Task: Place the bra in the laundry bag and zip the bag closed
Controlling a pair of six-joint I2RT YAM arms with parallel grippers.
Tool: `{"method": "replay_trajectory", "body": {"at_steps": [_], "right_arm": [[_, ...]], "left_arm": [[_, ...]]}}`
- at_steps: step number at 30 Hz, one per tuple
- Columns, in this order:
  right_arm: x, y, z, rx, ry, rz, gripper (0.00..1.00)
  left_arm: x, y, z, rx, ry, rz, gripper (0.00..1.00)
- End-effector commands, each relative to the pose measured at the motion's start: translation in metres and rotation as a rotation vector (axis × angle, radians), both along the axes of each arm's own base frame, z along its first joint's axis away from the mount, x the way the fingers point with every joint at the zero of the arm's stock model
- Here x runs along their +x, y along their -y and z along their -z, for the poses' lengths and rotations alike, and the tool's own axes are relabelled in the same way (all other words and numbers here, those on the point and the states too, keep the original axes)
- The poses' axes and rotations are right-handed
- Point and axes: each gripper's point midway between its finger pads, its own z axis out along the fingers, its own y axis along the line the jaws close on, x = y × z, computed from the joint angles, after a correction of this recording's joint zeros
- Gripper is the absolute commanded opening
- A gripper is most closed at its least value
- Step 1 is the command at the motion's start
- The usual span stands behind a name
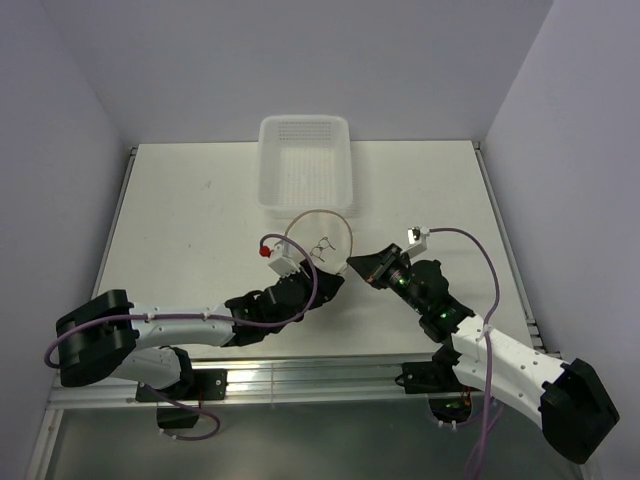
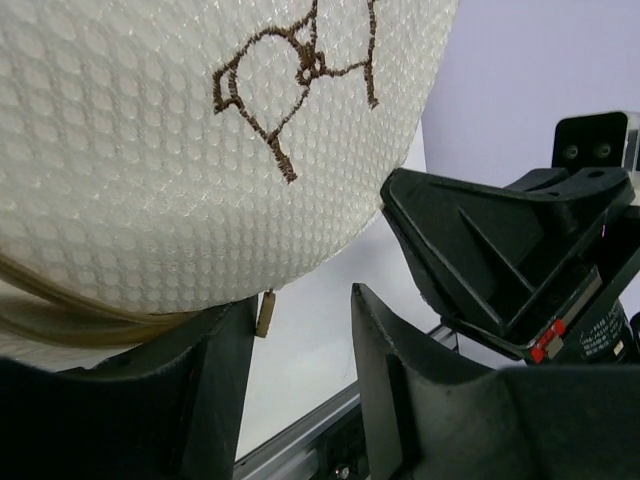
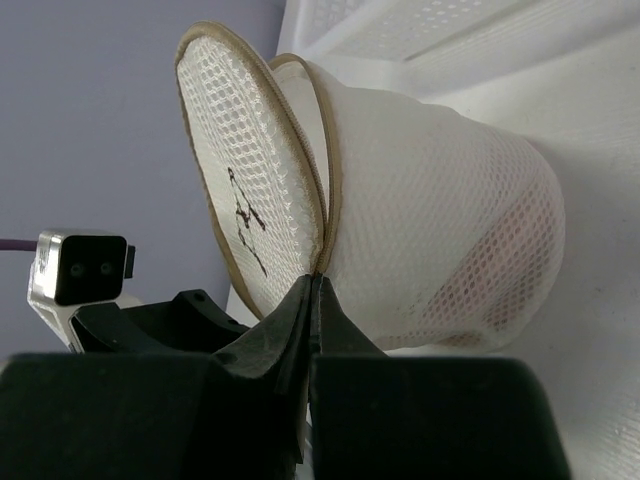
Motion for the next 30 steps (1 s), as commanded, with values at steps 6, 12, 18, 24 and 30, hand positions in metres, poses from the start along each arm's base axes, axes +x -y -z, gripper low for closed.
{"method": "replay_trajectory", "body": {"at_steps": [6,12,18,24,30], "right_arm": [[-0.006,-0.003,-0.008,0.023,0.062,-0.025,0.0],[-0.004,0.001,-0.008,0.002,0.069,-0.006,0.0],[0.001,-0.003,-0.005,-0.052,0.055,-0.023,0.0],[0.009,-0.006,-0.009,-0.107,0.057,-0.074,0.0],[0.023,-0.006,-0.018,-0.151,0.062,-0.095,0.0]], "left_arm": [[0.013,0.003,-0.016,-0.006,0.026,-0.049,0.31],[0.009,-0.002,-0.009,0.017,0.011,-0.049,0.08],[0.001,-0.012,-0.01,0.042,0.026,-0.03,0.0],[-0.01,-0.041,0.004,0.092,0.009,-0.032,0.0],[-0.017,-0.074,0.018,0.2,0.012,-0.041,0.0]]}}
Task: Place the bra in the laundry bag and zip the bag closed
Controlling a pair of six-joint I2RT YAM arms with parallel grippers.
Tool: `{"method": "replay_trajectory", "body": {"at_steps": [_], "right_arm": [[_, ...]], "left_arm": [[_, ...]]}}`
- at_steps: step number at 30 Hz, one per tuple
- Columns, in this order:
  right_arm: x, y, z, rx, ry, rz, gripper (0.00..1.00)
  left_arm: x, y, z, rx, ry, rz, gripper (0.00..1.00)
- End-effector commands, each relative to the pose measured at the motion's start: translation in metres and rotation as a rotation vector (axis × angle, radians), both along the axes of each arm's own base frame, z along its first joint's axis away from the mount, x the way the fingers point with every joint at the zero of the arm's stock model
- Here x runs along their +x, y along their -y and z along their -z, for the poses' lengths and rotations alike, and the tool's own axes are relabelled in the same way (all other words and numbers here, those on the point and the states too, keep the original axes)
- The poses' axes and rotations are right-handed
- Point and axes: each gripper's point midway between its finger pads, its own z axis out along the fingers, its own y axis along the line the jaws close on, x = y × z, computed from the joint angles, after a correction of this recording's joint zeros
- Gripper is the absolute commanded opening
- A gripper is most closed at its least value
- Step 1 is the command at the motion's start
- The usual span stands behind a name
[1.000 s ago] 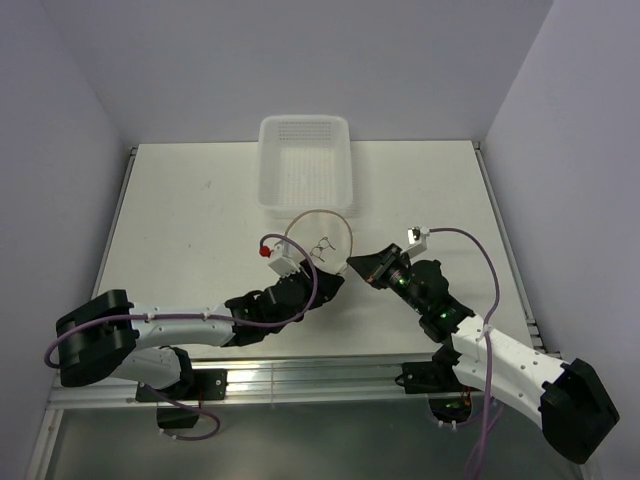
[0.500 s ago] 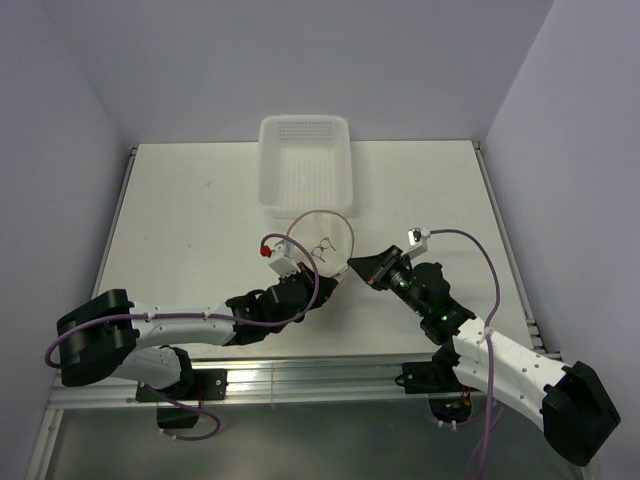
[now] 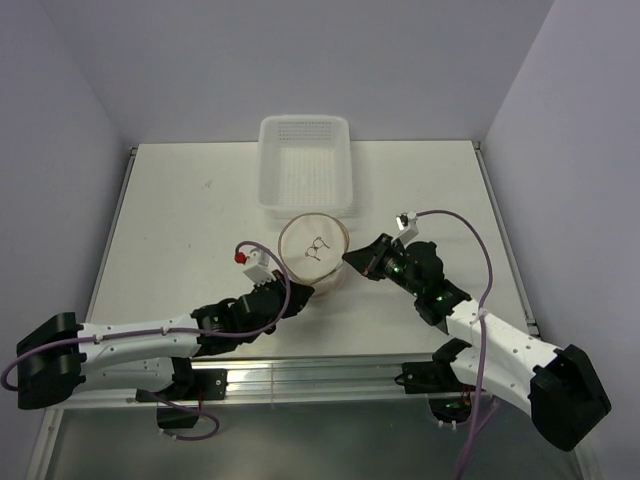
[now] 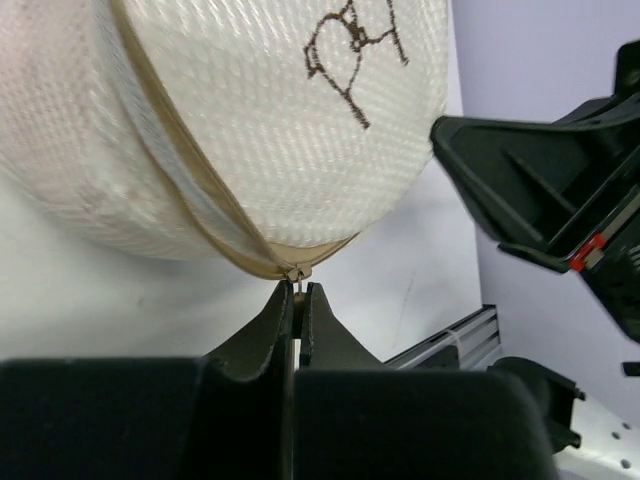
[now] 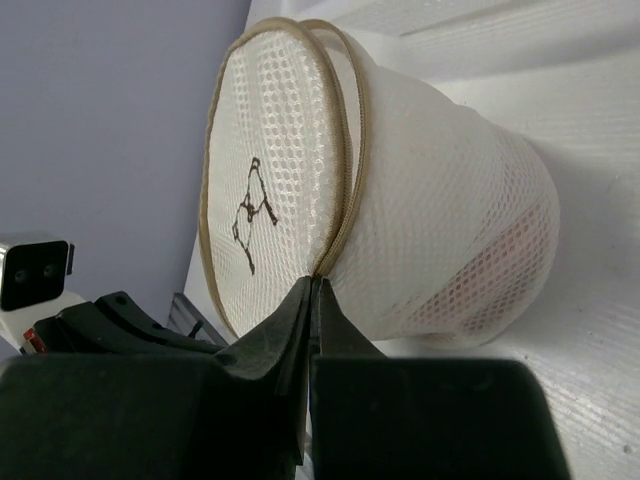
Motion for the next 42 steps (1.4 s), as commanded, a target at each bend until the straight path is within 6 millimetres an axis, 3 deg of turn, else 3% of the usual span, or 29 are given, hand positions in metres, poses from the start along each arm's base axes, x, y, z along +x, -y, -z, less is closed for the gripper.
{"method": "replay_trajectory", "body": {"at_steps": [1,7,12,13,14,15,16,19,23,24,25,27,30,31,33,39,40,42], "right_arm": [[0.014,0.004,-0.02,-0.04,0.064,0.002,0.0],[0.029,0.002,-0.029,-0.099,0.076,-0.04,0.0],[0.034,-0.023,-0.029,-0.163,0.057,-0.192,0.0],[0.035,-0.028,-0.031,-0.158,0.057,-0.21,0.04],[0.036,-0.029,-0.034,-0.156,0.066,-0.208,0.22],[0.036,-0.03,-0.036,-0.157,0.072,-0.202,0.32],[0.035,-0.028,-0.039,-0.157,0.08,-0.189,0.51],[0.027,-0.02,-0.04,-0.171,0.081,-0.171,0.7],[0.007,0.002,-0.033,-0.15,0.08,-0.093,0.83],[-0.002,0.002,-0.038,-0.113,0.083,-0.103,0.83],[-0.009,0.002,-0.024,-0.107,0.051,-0.119,0.83],[-0.021,-0.006,-0.024,-0.052,0.031,-0.151,0.82],[-0.036,-0.018,-0.025,-0.005,0.018,-0.204,0.72],[-0.04,-0.022,-0.027,0.003,0.017,-0.225,0.64],[-0.044,-0.027,-0.027,0.0,0.015,-0.251,0.59],[-0.039,-0.032,-0.023,0.008,0.005,-0.243,0.22],[-0.037,-0.031,-0.023,0.007,0.006,-0.234,0.12],[-0.033,-0.028,-0.021,-0.002,0.009,-0.2,0.05]], "left_arm": [[-0.001,-0.026,0.013,0.116,0.016,-0.028,0.0],[0.001,-0.053,0.006,0.195,0.064,-0.063,0.0],[-0.002,-0.042,-0.018,0.195,0.143,0.005,0.0],[-0.007,-0.037,-0.022,0.205,0.158,0.013,0.0],[-0.008,-0.032,-0.033,0.192,0.171,0.018,0.0],[-0.012,-0.026,-0.033,0.201,0.177,0.035,0.0],[-0.013,-0.018,-0.043,0.175,0.189,0.051,0.0],[-0.014,0.0,-0.054,0.121,0.218,0.09,0.0],[-0.013,0.024,-0.075,0.049,0.272,0.125,0.0],[-0.012,0.031,-0.07,0.069,0.274,0.138,0.0],[-0.011,0.036,-0.073,0.067,0.278,0.145,0.0],[-0.012,0.046,-0.067,0.075,0.276,0.168,0.0],[-0.013,0.055,-0.064,0.083,0.273,0.195,0.0],[-0.013,0.055,-0.062,0.091,0.271,0.195,0.0],[-0.014,0.054,-0.062,0.072,0.269,0.19,0.0],[-0.015,0.051,-0.05,0.083,0.252,0.195,0.0],[-0.016,0.049,-0.046,0.082,0.245,0.197,0.0],[-0.015,0.047,-0.044,0.094,0.246,0.199,0.0]]}}
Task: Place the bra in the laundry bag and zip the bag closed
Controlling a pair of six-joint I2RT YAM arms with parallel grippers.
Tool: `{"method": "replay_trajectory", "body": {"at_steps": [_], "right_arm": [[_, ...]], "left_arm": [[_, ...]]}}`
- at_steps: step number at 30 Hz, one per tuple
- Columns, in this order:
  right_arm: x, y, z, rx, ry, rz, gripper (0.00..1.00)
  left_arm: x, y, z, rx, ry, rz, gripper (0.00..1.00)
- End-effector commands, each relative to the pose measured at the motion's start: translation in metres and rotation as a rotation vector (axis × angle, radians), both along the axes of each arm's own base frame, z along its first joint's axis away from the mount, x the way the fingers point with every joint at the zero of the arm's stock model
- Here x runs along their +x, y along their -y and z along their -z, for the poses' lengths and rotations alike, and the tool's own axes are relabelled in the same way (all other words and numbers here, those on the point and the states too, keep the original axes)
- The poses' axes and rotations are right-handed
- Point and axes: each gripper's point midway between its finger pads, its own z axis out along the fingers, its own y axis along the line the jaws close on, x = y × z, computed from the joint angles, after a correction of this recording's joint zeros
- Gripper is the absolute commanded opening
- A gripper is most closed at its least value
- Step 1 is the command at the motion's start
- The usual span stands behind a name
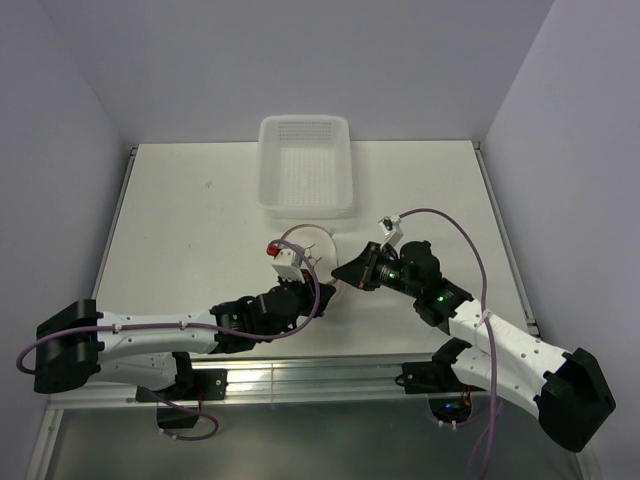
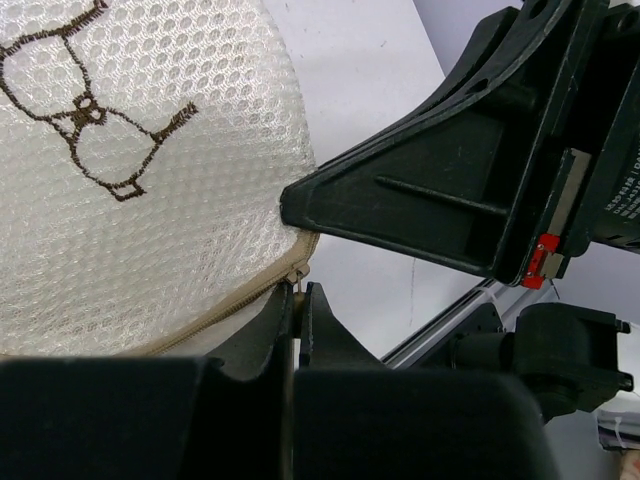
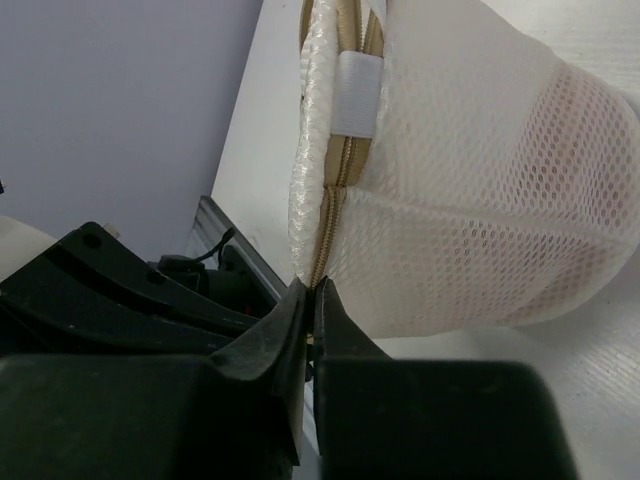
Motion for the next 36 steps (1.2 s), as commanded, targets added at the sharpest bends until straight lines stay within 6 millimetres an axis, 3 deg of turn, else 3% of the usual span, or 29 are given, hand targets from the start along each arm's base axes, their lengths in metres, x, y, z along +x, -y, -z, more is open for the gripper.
{"method": "replay_trajectory", "body": {"at_steps": [1,7,15,22,26,29,32,36], "right_arm": [[0.011,0.001,-0.011,0.019,0.052,0.044,0.0],[0.025,0.013,-0.005,-0.036,0.068,0.096,0.0],[0.048,0.03,-0.004,-0.062,0.075,0.117,0.0],[0.063,0.033,-0.006,-0.104,0.086,0.125,0.0],[0.07,0.026,-0.018,-0.077,0.101,0.111,0.02],[0.068,0.012,-0.023,-0.074,0.091,0.048,0.12],[0.061,0.002,-0.022,-0.109,0.098,0.008,0.4],[0.051,0.012,-0.021,-0.15,0.113,0.032,0.64]], "left_arm": [[0.0,0.001,-0.011,-0.036,0.023,0.014,0.0],[0.011,-0.024,0.007,-0.029,-0.01,-0.031,0.0],[0.017,-0.075,0.023,0.052,-0.022,-0.158,0.0],[0.024,-0.111,0.011,0.091,0.016,-0.27,0.0],[0.025,-0.11,-0.004,0.079,0.047,-0.265,0.0],[0.02,-0.097,-0.008,0.063,0.054,-0.222,0.0],[0.009,-0.072,-0.03,-0.004,0.095,-0.167,0.0],[0.002,-0.045,-0.042,-0.051,0.117,-0.112,0.0]]}}
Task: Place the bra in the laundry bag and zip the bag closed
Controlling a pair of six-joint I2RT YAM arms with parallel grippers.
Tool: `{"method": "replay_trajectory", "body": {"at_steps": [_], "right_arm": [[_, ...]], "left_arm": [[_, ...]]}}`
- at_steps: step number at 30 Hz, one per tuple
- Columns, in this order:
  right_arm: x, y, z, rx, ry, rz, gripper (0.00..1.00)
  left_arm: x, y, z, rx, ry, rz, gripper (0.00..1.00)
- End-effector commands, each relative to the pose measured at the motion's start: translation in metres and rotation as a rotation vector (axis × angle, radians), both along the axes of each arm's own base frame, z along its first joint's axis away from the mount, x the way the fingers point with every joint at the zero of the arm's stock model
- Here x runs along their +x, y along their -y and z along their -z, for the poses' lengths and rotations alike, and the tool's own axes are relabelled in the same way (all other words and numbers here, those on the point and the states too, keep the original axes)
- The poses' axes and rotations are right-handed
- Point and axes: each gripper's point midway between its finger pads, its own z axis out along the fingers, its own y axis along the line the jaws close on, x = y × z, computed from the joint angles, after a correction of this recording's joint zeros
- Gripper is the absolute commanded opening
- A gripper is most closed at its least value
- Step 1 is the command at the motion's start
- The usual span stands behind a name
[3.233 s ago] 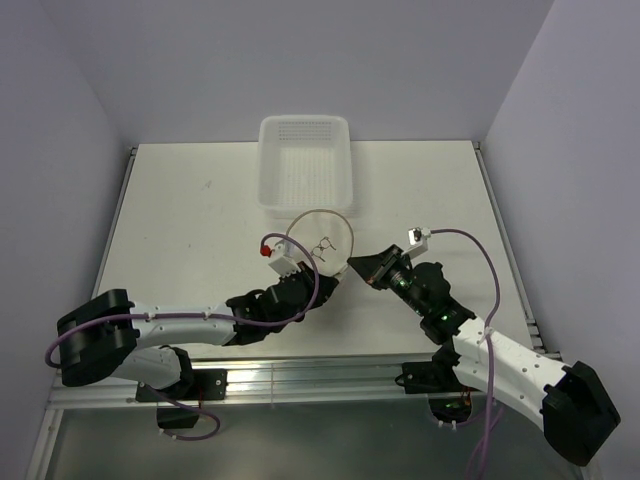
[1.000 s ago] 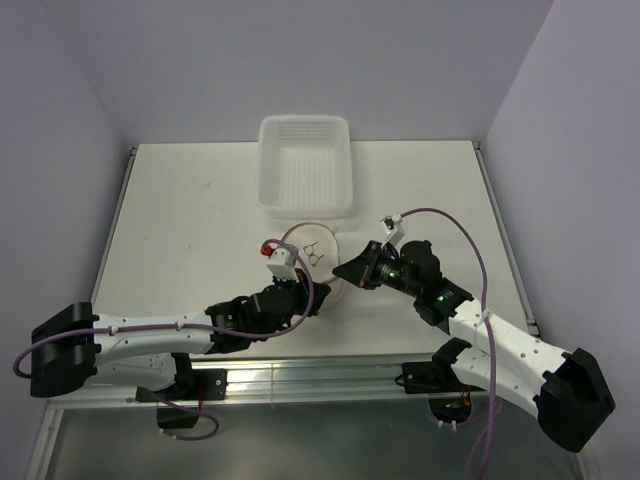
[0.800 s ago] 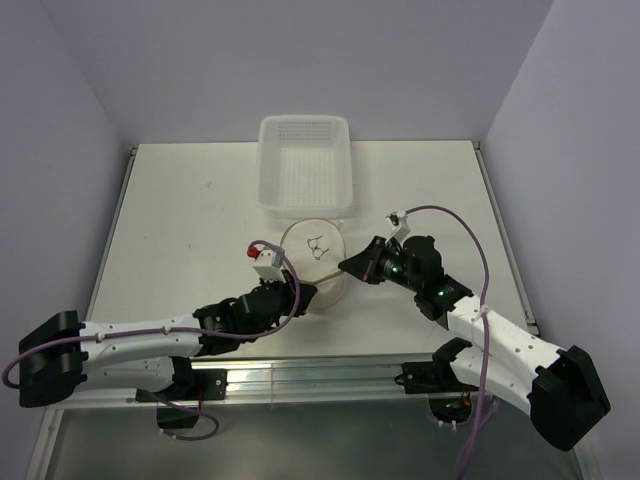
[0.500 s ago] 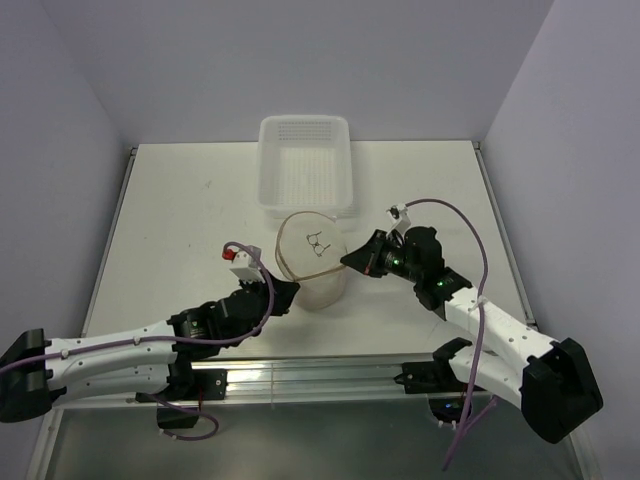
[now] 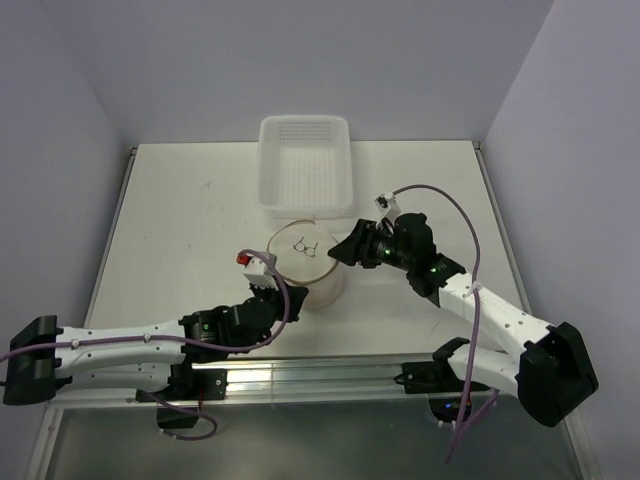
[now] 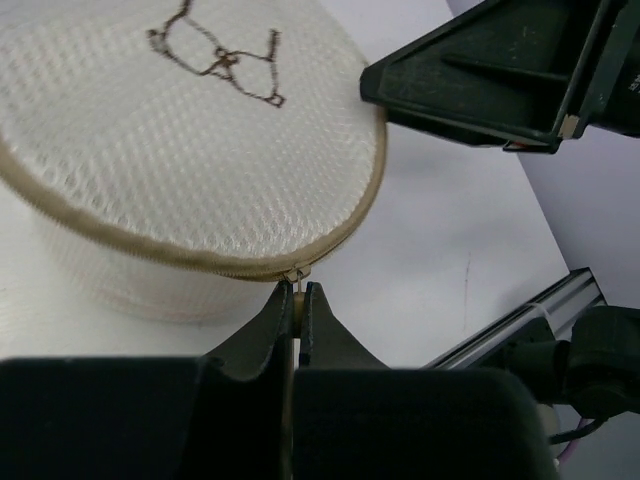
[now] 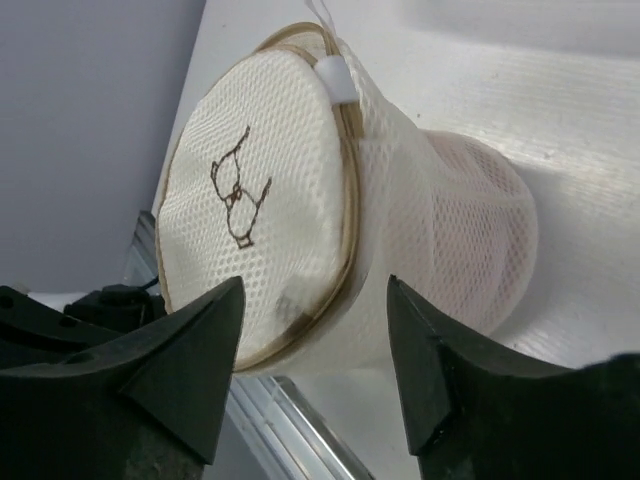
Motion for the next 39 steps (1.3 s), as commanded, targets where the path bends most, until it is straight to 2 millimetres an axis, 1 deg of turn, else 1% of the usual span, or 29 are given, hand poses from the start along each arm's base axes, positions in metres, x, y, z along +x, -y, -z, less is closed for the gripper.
{"method": "replay_trajectory", "body": {"at_steps": [1,2,3,4,5,6,7,8,9,10,11,12,13,14,16,18,19,20,22,23,27,28,31,33,34,35,36,37,39], "right_arm": [[-0.004,0.013,-0.014,-0.045,0.069,0.04,0.67],[-0.012,0.02,-0.019,-0.039,0.096,0.057,0.75],[-0.016,0.025,-0.02,-0.036,0.106,0.072,0.77],[-0.022,0.032,-0.011,-0.062,0.082,0.09,0.79],[-0.03,0.035,-0.011,-0.056,0.089,0.09,0.8],[-0.035,0.037,-0.007,-0.051,0.073,0.094,0.8],[-0.041,0.04,-0.007,-0.039,0.07,0.097,0.8],[-0.046,0.041,0.004,-0.04,0.045,0.099,0.79],[-0.05,0.04,0.006,-0.016,0.024,0.098,0.78],[-0.05,0.036,0.0,0.023,0.041,0.089,0.76],[-0.058,0.03,0.004,0.047,0.02,0.044,0.72],[-0.058,0.025,-0.003,0.083,0.026,0.025,0.7],[-0.059,0.021,0.0,0.086,0.008,0.008,0.68],[-0.062,0.016,-0.006,0.104,0.006,-0.03,0.64],[-0.062,0.006,-0.01,0.136,-0.003,-0.074,0.63],[-0.062,0.001,-0.013,0.141,-0.011,-0.105,0.54],[-0.06,-0.001,-0.01,0.136,-0.026,-0.105,0.5],[-0.059,-0.002,-0.011,0.142,-0.026,-0.108,0.4],[-0.056,-0.005,-0.015,0.171,-0.019,-0.101,0.32],[-0.056,-0.004,-0.014,0.172,-0.022,-0.098,0.2],[-0.051,-0.001,-0.01,0.137,-0.021,-0.07,0.0],[-0.047,0.001,-0.01,0.13,-0.012,-0.048,0.0],[-0.041,0.005,-0.006,0.094,0.0,-0.032,0.0],[-0.036,0.008,-0.003,0.083,0.0,-0.02,0.0],[-0.033,0.01,0.0,0.077,-0.006,-0.015,0.0],[-0.032,0.01,0.001,0.076,-0.008,-0.017,0.0],[-0.028,0.013,0.002,0.068,-0.001,-0.007,0.0],[-0.025,0.015,0.004,0.059,0.0,-0.004,0.0],[-0.019,0.019,0.005,0.043,0.012,0.009,0.0]], "left_arm": [[0.002,0.028,-0.038,-0.106,0.064,0.024,0.0],[0.0,0.036,-0.039,-0.116,0.063,0.046,0.0],[0.001,0.041,-0.044,-0.133,0.073,0.054,0.0],[0.001,0.047,-0.039,-0.121,0.07,0.062,0.0],[0.0,0.051,-0.038,-0.123,0.072,0.075,0.0],[0.001,0.055,-0.043,-0.143,0.081,0.079,0.0],[0.001,0.06,-0.039,-0.136,0.079,0.088,0.0],[0.0,0.065,-0.044,-0.145,0.084,0.1,0.0],[-0.003,0.07,-0.045,-0.143,0.086,0.128,0.0],[-0.004,0.075,-0.041,-0.134,0.084,0.142,0.0],[-0.004,0.077,-0.04,-0.136,0.083,0.149,0.0],[-0.006,0.08,-0.038,-0.141,0.074,0.159,0.0],[-0.007,0.083,-0.036,-0.142,0.071,0.165,0.0],[-0.007,0.085,-0.036,-0.144,0.067,0.172,0.0],[-0.009,0.086,-0.035,-0.14,0.062,0.182,0.0],[-0.009,0.082,-0.03,-0.143,0.055,0.175,0.0],[-0.01,0.081,-0.032,-0.155,0.055,0.173,0.0],[-0.01,0.08,-0.031,-0.152,0.053,0.173,0.0],[-0.009,0.078,-0.029,-0.137,0.051,0.169,0.0],[-0.009,0.075,-0.025,-0.121,0.05,0.165,0.0],[-0.007,0.065,-0.018,-0.103,0.04,0.145,0.0],[-0.007,0.063,-0.02,-0.101,0.043,0.145,0.0],[-0.002,0.048,-0.015,-0.069,0.049,0.108,0.0],[0.0,0.037,-0.009,-0.063,0.033,0.084,0.0],[0.003,0.029,-0.01,-0.06,0.028,0.069,0.0],[0.003,0.022,-0.005,-0.05,0.023,0.058,0.0],[0.006,0.012,-0.009,-0.063,0.032,0.029,0.0],[0.006,0.002,0.003,-0.023,0.02,0.01,0.0],[0.009,-0.01,0.006,-0.019,0.009,-0.025,0.0]]}}
